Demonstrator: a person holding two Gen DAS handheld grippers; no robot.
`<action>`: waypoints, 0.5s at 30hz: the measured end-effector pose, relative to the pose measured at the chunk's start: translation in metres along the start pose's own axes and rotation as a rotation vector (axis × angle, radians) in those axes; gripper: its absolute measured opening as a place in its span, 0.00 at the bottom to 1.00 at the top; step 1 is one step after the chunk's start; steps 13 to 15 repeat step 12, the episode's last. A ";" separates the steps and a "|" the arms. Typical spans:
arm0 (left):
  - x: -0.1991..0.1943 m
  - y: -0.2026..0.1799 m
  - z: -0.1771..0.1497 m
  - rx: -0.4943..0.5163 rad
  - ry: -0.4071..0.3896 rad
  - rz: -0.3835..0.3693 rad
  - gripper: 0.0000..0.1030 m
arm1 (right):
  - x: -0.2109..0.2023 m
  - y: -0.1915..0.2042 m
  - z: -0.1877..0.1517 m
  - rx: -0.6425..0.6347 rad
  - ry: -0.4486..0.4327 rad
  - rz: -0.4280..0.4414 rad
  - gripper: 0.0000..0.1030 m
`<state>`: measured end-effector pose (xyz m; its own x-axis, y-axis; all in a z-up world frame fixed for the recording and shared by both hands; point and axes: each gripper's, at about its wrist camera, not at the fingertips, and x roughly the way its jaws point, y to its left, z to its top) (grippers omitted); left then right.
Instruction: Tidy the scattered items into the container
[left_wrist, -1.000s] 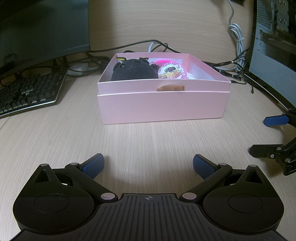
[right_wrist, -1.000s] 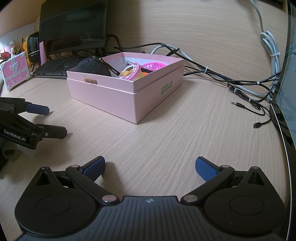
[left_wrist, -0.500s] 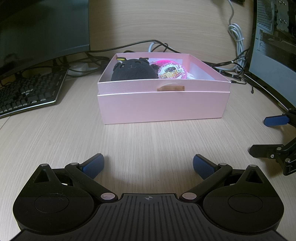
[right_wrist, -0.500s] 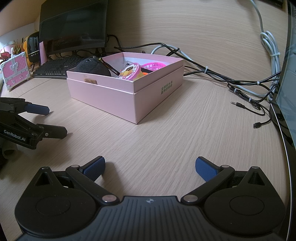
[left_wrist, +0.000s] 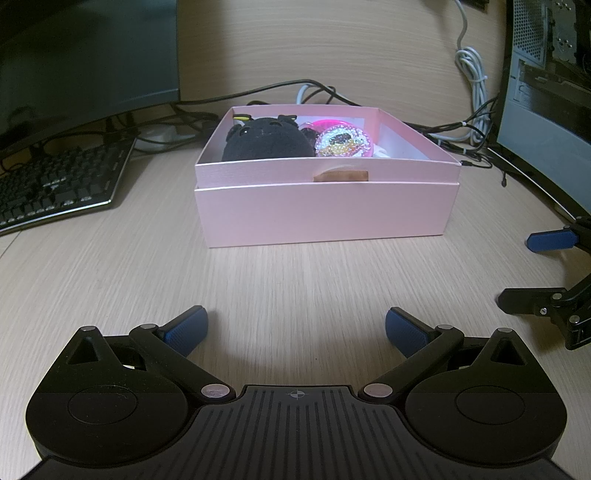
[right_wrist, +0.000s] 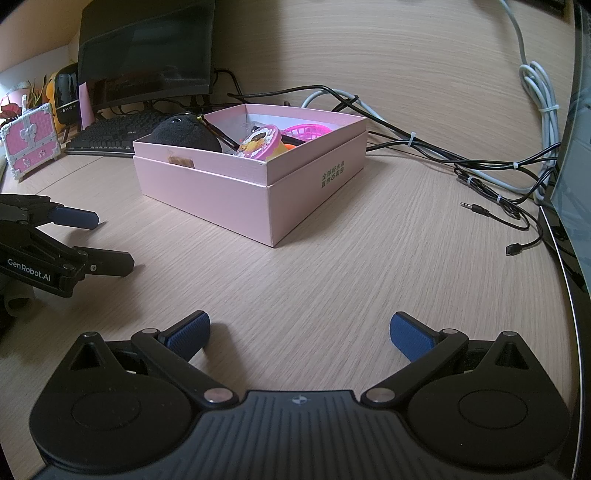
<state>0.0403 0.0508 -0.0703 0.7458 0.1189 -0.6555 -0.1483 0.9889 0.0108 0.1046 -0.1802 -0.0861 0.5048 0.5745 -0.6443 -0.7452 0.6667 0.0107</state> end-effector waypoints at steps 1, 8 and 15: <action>0.000 0.000 0.000 0.000 0.000 0.000 1.00 | 0.000 0.000 0.000 0.000 0.000 0.000 1.00; 0.000 0.000 0.000 -0.001 -0.001 -0.001 1.00 | 0.000 0.000 0.000 0.000 0.000 0.000 1.00; -0.001 0.000 0.002 -0.003 -0.002 0.000 1.00 | 0.000 0.000 0.000 0.000 0.000 0.000 1.00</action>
